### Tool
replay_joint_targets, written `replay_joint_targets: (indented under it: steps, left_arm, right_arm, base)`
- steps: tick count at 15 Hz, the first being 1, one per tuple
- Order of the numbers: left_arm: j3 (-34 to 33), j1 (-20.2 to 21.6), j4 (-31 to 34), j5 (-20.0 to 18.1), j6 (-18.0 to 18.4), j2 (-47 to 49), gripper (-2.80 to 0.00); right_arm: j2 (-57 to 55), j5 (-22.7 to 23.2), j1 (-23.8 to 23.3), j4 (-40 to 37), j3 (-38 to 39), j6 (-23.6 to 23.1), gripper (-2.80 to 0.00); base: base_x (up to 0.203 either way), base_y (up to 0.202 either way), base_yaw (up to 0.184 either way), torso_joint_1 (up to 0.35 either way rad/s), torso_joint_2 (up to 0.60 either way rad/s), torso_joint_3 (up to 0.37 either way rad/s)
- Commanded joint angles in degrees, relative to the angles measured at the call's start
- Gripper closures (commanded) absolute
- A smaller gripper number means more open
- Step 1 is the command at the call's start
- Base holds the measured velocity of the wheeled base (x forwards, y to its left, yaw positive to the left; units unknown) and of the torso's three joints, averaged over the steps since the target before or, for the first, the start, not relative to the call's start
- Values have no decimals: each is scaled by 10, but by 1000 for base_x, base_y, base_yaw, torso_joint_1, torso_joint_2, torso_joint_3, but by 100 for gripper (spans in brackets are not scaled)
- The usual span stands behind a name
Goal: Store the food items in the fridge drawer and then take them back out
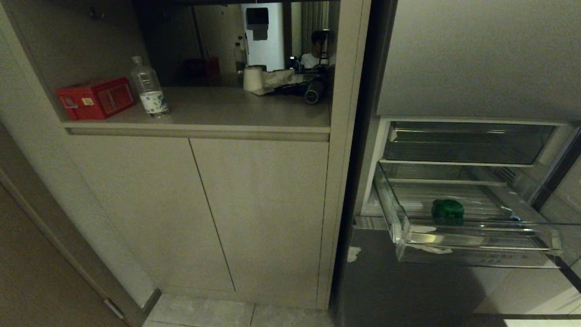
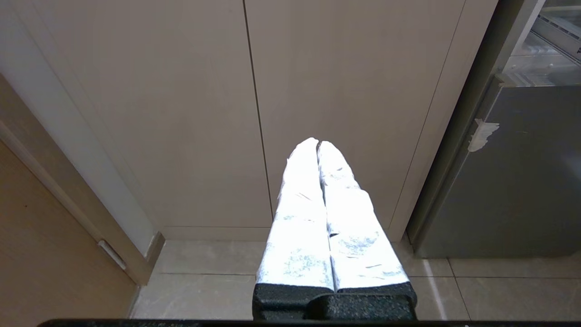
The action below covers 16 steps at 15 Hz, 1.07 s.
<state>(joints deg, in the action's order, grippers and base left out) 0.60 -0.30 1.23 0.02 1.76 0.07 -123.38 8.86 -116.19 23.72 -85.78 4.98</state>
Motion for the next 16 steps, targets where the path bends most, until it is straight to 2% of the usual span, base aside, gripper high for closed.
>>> replay_joint_targets:
  steps: [1, 9, 12, 16]
  left_arm:
    - [0, 0, 0, 1, 0, 0, 0]
    - [0, 0, 0, 1, 0, 0, 0]
    - [0, 0, 0, 0, 0, 0, 0]
    - [0, 0, 0, 1, 0, 0, 0]
  right_arm:
    - [-59, 1, -18, 2, -20, -8, -280]
    - [-131, 3, -58, 2, -14, -51, -280]
    - [-162, 1, -72, 58, -10, -70, -280]
    - [-182, 2, -91, 67, -10, -91, -280]
  base:
    - [0, 0, 0, 0, 0, 0]
    - [0, 0, 0, 0, 0, 0]
    - [0, 0, 0, 0, 0, 0]
    - [0, 0, 0, 0, 0, 0]
